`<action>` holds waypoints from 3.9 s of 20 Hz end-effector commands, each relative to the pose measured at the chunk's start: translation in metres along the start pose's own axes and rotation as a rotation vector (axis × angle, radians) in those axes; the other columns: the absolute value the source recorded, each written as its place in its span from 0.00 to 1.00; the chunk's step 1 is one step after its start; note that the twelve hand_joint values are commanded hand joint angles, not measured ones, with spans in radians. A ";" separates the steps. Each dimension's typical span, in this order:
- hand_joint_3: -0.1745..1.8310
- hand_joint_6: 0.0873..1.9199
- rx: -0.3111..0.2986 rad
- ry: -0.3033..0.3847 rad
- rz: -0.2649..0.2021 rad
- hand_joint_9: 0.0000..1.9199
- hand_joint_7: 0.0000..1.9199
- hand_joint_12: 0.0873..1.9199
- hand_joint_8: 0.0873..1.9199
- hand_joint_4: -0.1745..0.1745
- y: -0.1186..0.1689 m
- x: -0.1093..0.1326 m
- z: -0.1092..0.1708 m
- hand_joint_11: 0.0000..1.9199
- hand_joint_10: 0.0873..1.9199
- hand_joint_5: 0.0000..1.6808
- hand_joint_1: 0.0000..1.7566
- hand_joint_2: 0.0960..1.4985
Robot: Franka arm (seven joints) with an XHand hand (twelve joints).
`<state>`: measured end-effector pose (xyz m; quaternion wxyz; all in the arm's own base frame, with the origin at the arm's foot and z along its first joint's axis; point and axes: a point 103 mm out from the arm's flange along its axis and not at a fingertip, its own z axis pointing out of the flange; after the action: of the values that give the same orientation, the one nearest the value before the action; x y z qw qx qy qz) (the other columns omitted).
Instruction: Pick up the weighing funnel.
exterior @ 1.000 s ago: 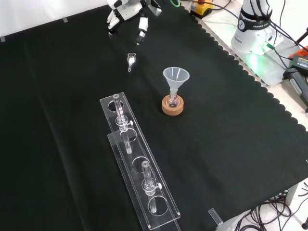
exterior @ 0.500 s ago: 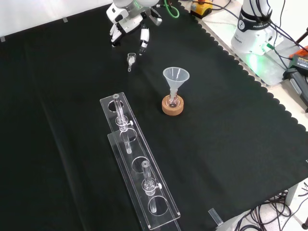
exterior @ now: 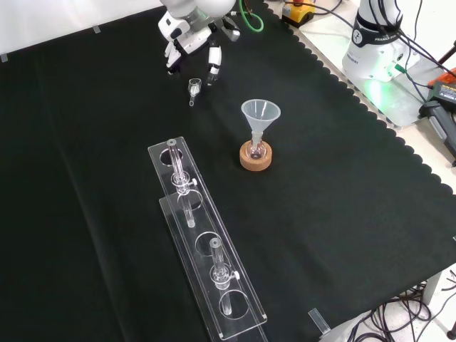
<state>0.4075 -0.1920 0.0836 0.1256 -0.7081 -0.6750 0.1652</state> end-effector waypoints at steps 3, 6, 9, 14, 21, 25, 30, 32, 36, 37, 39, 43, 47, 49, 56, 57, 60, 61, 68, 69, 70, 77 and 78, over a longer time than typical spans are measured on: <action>0.25 0.31 0.039 -0.032 -0.008 0.32 0.27 0.70 0.39 0.13 0.007 0.007 0.013 0.25 0.35 0.26 0.27 0.44; 0.25 0.31 0.046 -0.047 -0.006 0.32 0.27 0.70 0.39 0.13 0.006 0.015 0.014 0.25 0.36 0.26 0.27 0.44; 0.25 0.30 0.049 -0.048 -0.002 0.32 0.27 0.70 0.39 0.13 0.005 0.016 0.014 0.25 0.36 0.26 0.27 0.44; 0.25 0.32 0.047 -0.048 -0.002 0.35 0.33 0.69 0.40 0.13 0.005 0.016 0.016 0.26 0.36 0.29 0.27 0.44; 0.26 0.45 0.040 -0.047 -0.002 0.46 0.44 0.65 0.45 0.11 0.004 0.015 0.017 0.32 0.34 0.32 0.27 0.43; 0.27 0.52 0.037 -0.048 -0.002 0.50 0.47 0.64 0.48 0.11 0.004 0.015 0.017 0.35 0.35 0.32 0.27 0.43; 0.27 0.57 0.040 -0.060 0.015 0.51 0.48 0.64 0.50 0.11 0.005 0.015 0.018 0.36 0.35 0.32 0.28 0.42; 0.28 0.57 0.042 -0.062 0.019 0.51 0.48 0.64 0.50 0.11 0.005 0.015 0.019 0.36 0.36 0.33 0.28 0.42; 0.28 0.60 0.038 -0.069 0.030 0.52 0.49 0.64 0.51 0.11 0.006 0.014 0.020 0.37 0.36 0.34 0.29 0.43; 0.28 0.60 0.037 -0.069 0.031 0.52 0.49 0.64 0.51 0.11 0.006 0.014 0.020 0.37 0.36 0.34 0.29 0.43; 0.29 0.62 0.035 -0.070 0.036 0.53 0.50 0.63 0.51 0.12 0.007 0.014 0.022 0.38 0.36 0.34 0.30 0.43; 0.30 0.63 0.024 -0.081 0.048 0.56 0.52 0.62 0.52 0.11 0.013 0.012 0.029 0.41 0.36 0.39 0.33 0.45; 0.31 0.61 0.009 -0.098 0.058 0.62 0.56 0.57 0.53 0.02 0.016 0.012 0.029 0.48 0.35 0.47 0.37 0.46; 0.32 0.60 0.003 -0.108 0.063 0.64 0.58 0.54 0.54 0.00 0.017 0.014 0.026 0.52 0.34 0.50 0.39 0.47; 0.34 0.55 -0.044 -0.146 0.086 0.76 0.67 0.45 0.51 0.00 0.017 0.014 0.011 0.64 0.29 0.61 0.46 0.51; 0.36 0.55 -0.051 -0.148 0.087 0.77 0.68 0.43 0.50 0.36 0.017 0.014 0.009 0.65 0.28 0.61 0.51 0.50; 0.46 0.55 -0.073 -0.157 0.090 0.81 0.71 0.40 0.49 0.90 0.016 0.014 0.003 0.69 0.24 0.63 0.59 0.44; 0.49 0.55 -0.077 -0.162 0.090 0.82 0.72 0.39 0.49 0.92 0.015 0.014 0.001 0.70 0.24 0.64 0.60 0.42; 0.55 0.55 -0.103 -0.164 0.085 0.83 0.75 0.37 0.48 0.65 0.008 0.014 -0.032 0.73 0.23 0.67 0.63 0.36; 0.56 0.55 -0.110 -0.162 0.084 0.83 0.75 0.36 0.48 0.63 0.005 0.014 -0.040 0.73 0.23 0.67 0.63 0.36; 0.56 0.55 -0.117 -0.161 0.082 0.83 0.75 0.36 0.48 0.62 0.002 0.014 -0.046 0.73 0.23 0.67 0.64 0.35; 0.57 0.54 -0.154 -0.145 0.069 0.83 0.77 0.35 0.47 0.46 -0.008 0.018 -0.070 0.74 0.24 0.68 0.64 0.34; 0.57 0.53 -0.150 -0.145 0.069 0.83 0.77 0.35 0.47 0.51 -0.008 0.017 -0.070 0.74 0.24 0.68 0.64 0.34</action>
<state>0.4335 -0.1740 0.1462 0.0099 -0.7274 -0.6650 0.1691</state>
